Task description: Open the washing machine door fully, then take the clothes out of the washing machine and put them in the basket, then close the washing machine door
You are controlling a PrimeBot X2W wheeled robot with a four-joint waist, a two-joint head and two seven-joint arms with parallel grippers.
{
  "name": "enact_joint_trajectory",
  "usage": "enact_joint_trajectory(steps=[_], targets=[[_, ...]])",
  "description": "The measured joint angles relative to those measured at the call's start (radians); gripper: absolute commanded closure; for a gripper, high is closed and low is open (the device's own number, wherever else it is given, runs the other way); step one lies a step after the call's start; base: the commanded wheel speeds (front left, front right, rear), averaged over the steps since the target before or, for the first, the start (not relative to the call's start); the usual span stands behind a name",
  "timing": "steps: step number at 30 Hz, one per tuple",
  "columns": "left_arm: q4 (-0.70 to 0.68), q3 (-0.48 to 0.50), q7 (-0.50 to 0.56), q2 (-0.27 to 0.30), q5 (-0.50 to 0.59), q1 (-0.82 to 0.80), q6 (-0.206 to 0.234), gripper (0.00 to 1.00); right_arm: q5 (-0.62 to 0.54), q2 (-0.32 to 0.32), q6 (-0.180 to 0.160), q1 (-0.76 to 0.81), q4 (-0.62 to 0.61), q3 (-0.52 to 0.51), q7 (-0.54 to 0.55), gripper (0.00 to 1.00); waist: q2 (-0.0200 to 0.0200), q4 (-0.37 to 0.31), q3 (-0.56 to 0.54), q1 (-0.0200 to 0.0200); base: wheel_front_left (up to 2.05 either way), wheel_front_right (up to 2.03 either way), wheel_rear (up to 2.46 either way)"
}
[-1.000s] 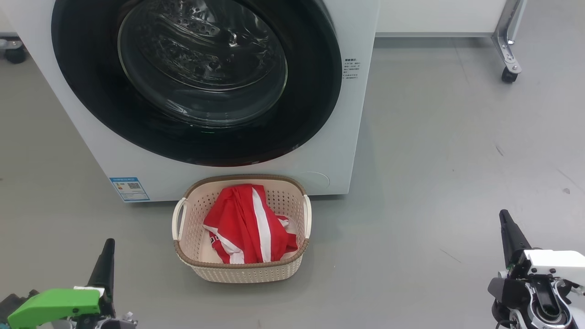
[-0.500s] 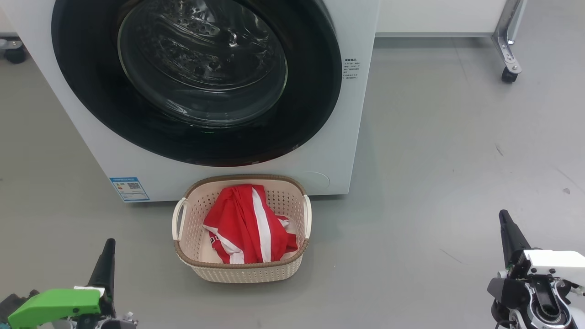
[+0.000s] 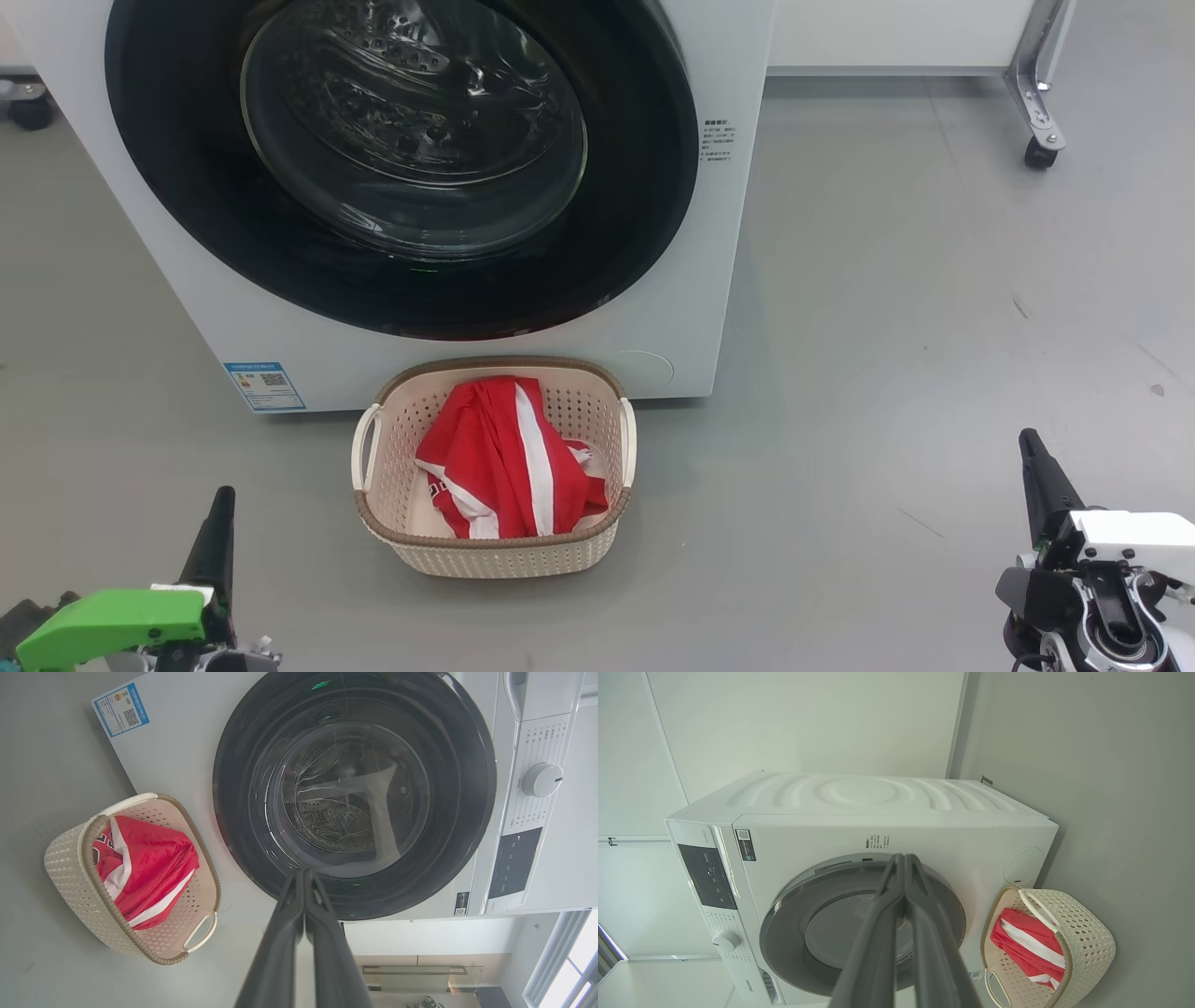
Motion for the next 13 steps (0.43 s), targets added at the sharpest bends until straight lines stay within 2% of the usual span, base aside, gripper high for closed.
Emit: enact_joint_trajectory(steps=[13], targets=[[0.000, 0.002, 0.000, -0.002, 0.000, 0.000, 0.000, 1.00, 0.000, 0.000, 0.000, 0.000, 0.000, -0.001, 0.000, 1.00, 0.0000, 0.000, 0.000, 0.0000, 0.00, 0.00, 0.00]])
